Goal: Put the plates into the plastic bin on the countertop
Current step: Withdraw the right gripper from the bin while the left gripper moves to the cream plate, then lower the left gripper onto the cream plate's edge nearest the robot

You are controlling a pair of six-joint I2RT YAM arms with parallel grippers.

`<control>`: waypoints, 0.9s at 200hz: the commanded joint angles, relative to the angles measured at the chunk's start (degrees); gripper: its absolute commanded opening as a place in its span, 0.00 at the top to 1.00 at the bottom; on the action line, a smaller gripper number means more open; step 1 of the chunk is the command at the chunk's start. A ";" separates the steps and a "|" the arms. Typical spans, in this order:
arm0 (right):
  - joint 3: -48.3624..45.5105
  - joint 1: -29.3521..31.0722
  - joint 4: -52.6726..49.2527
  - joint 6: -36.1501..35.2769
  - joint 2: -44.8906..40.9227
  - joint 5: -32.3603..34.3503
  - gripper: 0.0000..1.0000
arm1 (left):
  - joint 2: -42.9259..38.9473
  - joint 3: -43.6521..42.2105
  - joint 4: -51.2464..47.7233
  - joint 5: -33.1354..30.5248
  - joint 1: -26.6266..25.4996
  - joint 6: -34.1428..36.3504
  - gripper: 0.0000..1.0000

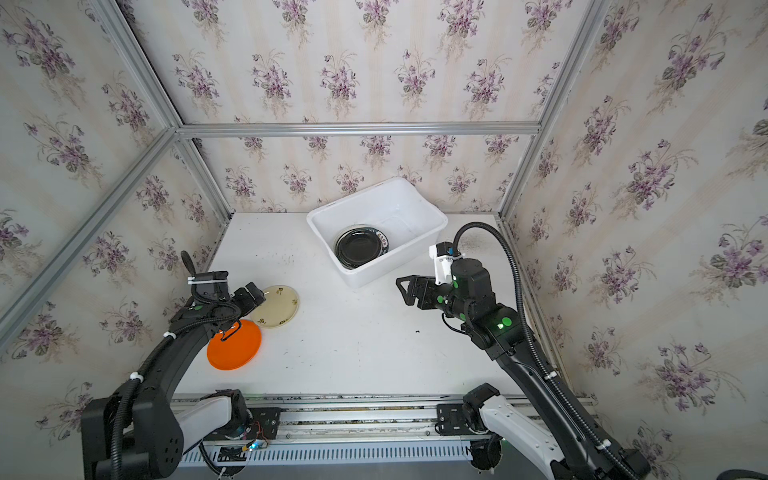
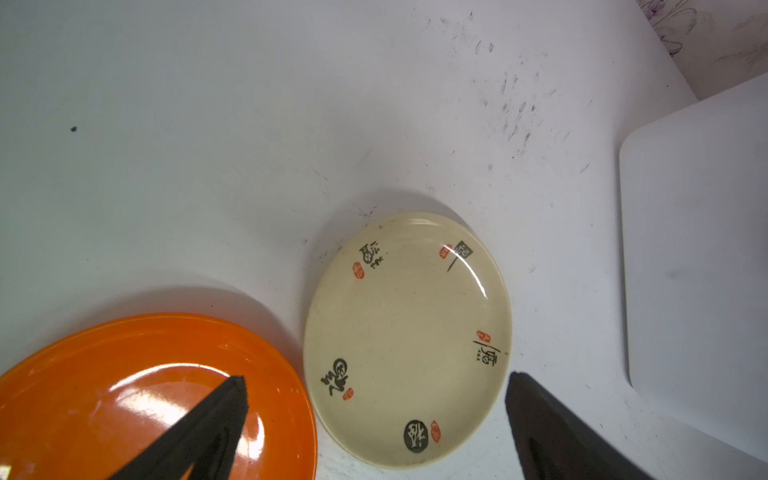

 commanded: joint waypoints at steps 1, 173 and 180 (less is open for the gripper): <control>-1.59 0.06 -1.17 0.53 -1.97 -2.07 0.14 | 0.01 -0.56 4.36 -0.22 0.83 1.72 0.00; -17.13 0.06 13.78 12.01 -11.30 -10.14 0.00 | 14.28 1.18 10.00 8.21 1.19 2.91 0.01; -17.13 0.06 13.87 12.11 -11.22 -10.20 0.00 | 14.48 1.18 10.10 8.33 1.23 2.94 0.01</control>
